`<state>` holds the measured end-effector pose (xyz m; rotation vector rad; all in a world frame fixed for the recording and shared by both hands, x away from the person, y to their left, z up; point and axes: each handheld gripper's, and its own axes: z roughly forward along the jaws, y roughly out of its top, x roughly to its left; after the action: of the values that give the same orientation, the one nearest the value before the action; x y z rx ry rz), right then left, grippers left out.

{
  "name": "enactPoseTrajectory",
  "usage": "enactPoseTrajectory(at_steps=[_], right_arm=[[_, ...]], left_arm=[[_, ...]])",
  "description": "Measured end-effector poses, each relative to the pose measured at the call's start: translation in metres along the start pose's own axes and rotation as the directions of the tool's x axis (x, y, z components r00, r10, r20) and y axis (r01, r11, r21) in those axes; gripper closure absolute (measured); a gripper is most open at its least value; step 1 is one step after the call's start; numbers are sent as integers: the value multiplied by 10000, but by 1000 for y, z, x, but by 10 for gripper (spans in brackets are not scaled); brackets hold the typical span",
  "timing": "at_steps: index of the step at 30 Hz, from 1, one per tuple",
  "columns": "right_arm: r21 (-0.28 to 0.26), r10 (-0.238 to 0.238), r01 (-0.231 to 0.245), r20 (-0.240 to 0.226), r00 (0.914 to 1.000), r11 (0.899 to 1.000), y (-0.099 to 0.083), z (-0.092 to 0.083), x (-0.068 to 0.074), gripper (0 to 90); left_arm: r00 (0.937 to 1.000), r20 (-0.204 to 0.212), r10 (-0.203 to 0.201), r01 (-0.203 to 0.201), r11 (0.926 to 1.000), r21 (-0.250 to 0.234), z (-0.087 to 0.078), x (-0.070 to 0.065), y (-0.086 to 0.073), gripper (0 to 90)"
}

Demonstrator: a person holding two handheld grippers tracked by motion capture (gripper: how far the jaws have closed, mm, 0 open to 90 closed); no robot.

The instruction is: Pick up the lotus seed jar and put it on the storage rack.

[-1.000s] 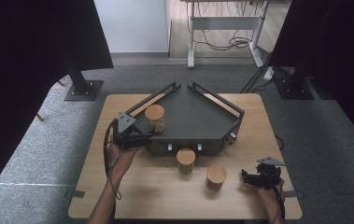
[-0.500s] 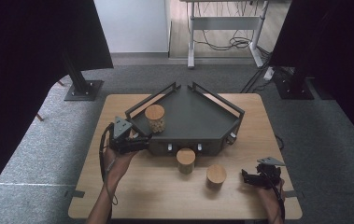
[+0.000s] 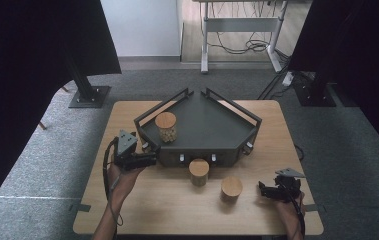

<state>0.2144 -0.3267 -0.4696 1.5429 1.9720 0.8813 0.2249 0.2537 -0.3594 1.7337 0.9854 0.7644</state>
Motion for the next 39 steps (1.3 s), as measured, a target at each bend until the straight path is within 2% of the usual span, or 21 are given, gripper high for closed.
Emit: enactPoseTrajectory(at_steps=[17, 30, 39], right_arm=[[-14, 3, -3, 27, 10000, 10000, 0, 0, 1, 41], [-10, -3, 3, 30, 10000, 10000, 0, 0, 1, 41], [-9, -2, 2, 31, 10000, 10000, 0, 0, 1, 41]], left_arm=[[9997, 216, -71, 70, 10000, 39, -17, 0, -11, 30], [9998, 188, -99, 94, 9996, 282, -22, 1, -22, 32], [9992, 339, -220, 207, 9991, 371, -27, 1, -32, 34]])
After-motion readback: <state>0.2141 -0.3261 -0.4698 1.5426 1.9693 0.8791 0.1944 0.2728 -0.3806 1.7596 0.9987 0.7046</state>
